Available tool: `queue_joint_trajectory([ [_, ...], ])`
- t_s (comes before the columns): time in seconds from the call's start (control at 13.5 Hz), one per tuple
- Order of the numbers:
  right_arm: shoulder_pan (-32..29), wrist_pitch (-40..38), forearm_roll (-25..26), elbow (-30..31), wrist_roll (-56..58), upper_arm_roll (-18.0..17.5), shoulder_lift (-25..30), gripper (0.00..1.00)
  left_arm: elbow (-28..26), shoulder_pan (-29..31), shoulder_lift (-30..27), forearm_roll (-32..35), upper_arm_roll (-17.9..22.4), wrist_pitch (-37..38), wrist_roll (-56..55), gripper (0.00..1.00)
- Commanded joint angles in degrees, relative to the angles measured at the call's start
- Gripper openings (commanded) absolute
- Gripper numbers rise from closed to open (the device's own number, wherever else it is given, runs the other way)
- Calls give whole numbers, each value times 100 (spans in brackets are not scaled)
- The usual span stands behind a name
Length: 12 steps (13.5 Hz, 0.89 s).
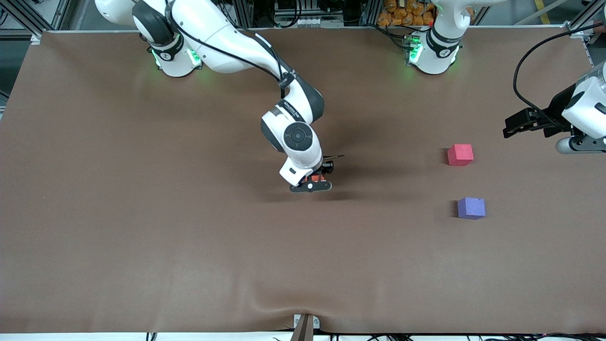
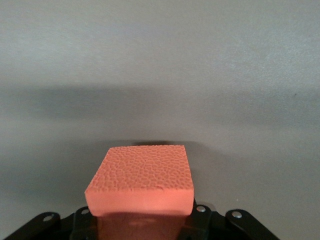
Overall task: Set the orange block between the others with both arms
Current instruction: 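Carry the orange cube to mid-table and release it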
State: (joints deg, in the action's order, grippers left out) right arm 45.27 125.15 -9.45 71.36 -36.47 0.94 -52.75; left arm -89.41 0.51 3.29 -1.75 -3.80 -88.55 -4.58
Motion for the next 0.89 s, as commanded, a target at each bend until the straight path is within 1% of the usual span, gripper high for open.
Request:
queue_joint_trajectory([
  [0.0, 34, 79, 294, -255, -115, 55, -262, 18, 90, 37, 57, -18, -33, 92, 132, 100],
  [0.07, 34, 89, 303, -246, -115, 55, -254, 61, 90, 37, 57, -18, -33, 92, 132, 100],
  [0.15, 43, 80, 330, -246, -115, 64, -227, 100, 90, 37, 57, -18, -25, 92, 132, 100],
  [0.37, -53, -86, 321, -246, -106, 55, 149, 100, 90, 46, 66, -18, -25, 92, 132, 100],
  [0.52, -141, -586, 312, -289, -97, 73, 334, 100, 99, 37, 84, -27, -33, 92, 132, 100],
  [0.59, -246, -710, 312, -298, -71, 73, 440, 100, 99, 37, 84, -27, -33, 92, 132, 100],
  [0.74, -649, -947, 312, -290, 34, 56, 817, 100, 116, 11, 127, -27, -25, 57, 124, 100],
  [0.81, -921, -1140, 312, -220, 296, 47, 1036, 100, 116, -15, 189, -27, -25, 57, 115, 100],
])
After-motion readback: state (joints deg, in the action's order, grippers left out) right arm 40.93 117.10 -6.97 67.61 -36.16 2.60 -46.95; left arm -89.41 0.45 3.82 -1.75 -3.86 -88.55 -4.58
